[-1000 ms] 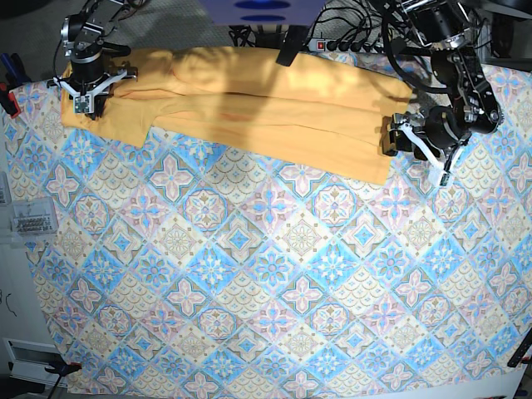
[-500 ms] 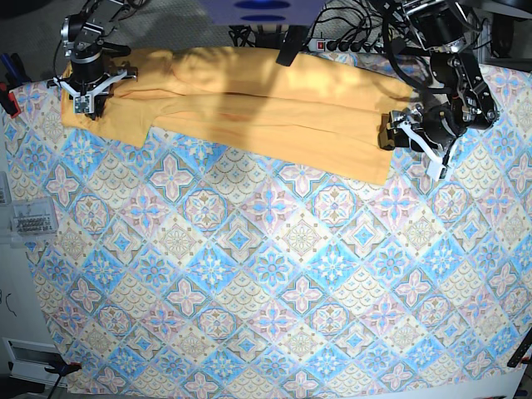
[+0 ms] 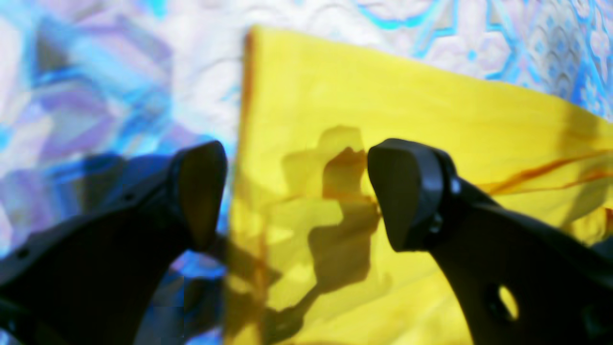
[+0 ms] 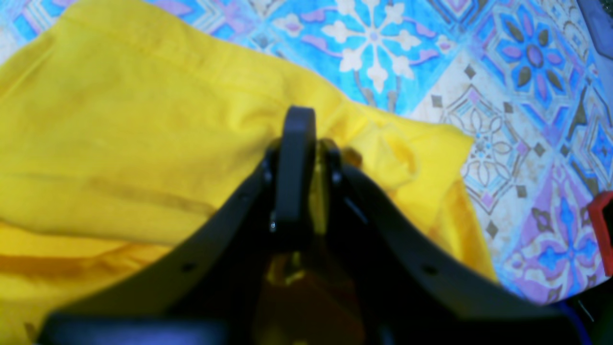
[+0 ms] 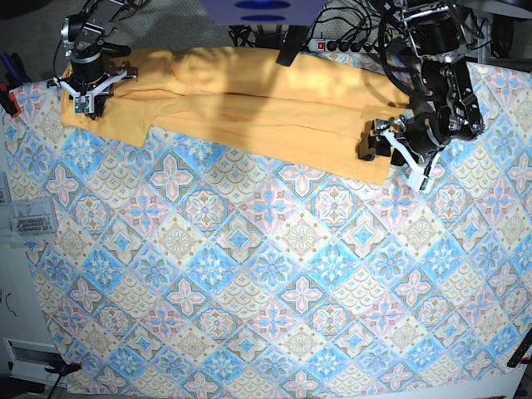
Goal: Fold the T-shirt properly
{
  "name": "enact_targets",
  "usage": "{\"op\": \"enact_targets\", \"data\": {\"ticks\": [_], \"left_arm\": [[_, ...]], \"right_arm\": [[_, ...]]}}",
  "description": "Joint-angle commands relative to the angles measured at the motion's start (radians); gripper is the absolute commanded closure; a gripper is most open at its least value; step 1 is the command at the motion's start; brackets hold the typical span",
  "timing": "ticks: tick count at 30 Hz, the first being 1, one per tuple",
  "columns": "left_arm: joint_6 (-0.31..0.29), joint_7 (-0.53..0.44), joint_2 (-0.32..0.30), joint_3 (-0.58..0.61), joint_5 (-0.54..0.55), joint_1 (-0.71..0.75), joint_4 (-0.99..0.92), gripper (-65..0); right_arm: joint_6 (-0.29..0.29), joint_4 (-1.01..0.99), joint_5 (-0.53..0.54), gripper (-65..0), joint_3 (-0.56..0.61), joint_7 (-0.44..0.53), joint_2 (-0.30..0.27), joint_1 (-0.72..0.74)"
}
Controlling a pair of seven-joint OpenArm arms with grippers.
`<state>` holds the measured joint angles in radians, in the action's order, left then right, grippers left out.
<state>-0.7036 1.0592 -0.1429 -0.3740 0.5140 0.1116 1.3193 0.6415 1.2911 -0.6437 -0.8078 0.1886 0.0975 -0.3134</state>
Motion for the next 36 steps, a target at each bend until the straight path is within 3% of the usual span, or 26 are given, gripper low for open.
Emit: {"op": "enact_targets", "data": {"ticks": [1, 6, 16, 24, 36], "left_arm": [[0.005, 0.092, 0.016, 0.025, -0.036, 0.020, -0.017, -48.4], [0.005, 0.075, 0.018, 0.045, -0.031, 0.033, -0.017, -45.0], [0.005, 0.071, 0.018, 0.056, -0.033, 0.055, -0.019, -14.8], [0.005, 0.071, 0.018, 0.031, -0.027, 0.049, -0.017, 0.0], [0.005, 0.074, 0.009, -0.145, -0.036, -0.049, -0.013, 0.0]], "right_arm": [[0.057, -0.021, -0.072, -4.5, 0.009, -0.103, 0.015, -0.005], [0.057, -0.021, -0.071, -4.5, 0.009, -0.103, 0.015, -0.005], [0.057, -0.021, -0.071, -4.5, 0.009, -0.103, 0.015, -0.005], [0.057, -0.021, -0.071, -4.5, 0.009, -0.103, 0.015, -0.005], [0.057, -0.020, -0.072, -4.5, 0.017, -0.103, 0.017, 0.043]]}}
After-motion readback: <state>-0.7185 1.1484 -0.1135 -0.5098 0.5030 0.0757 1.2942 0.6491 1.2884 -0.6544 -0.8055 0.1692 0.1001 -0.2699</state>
